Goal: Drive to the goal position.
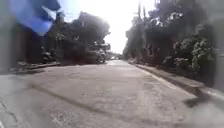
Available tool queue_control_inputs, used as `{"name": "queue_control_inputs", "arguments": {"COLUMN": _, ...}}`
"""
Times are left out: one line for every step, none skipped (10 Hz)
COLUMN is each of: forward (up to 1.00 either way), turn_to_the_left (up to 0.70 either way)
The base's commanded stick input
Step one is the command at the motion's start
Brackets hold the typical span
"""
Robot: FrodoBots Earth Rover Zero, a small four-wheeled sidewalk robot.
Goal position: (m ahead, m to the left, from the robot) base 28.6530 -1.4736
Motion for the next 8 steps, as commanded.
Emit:
{"name": "queue_control_inputs", "arguments": {"forward": 0.7, "turn_to_the_left": -0.02}}
{"name": "queue_control_inputs", "arguments": {"forward": 0.7, "turn_to_the_left": -0.03}}
{"name": "queue_control_inputs", "arguments": {"forward": 0.7, "turn_to_the_left": -0.03}}
{"name": "queue_control_inputs", "arguments": {"forward": 0.7, "turn_to_the_left": -0.03}}
{"name": "queue_control_inputs", "arguments": {"forward": 0.7, "turn_to_the_left": -0.03}}
{"name": "queue_control_inputs", "arguments": {"forward": 0.7, "turn_to_the_left": -0.03}}
{"name": "queue_control_inputs", "arguments": {"forward": 0.7, "turn_to_the_left": -0.03}}
{"name": "queue_control_inputs", "arguments": {"forward": 0.7, "turn_to_the_left": -0.03}}
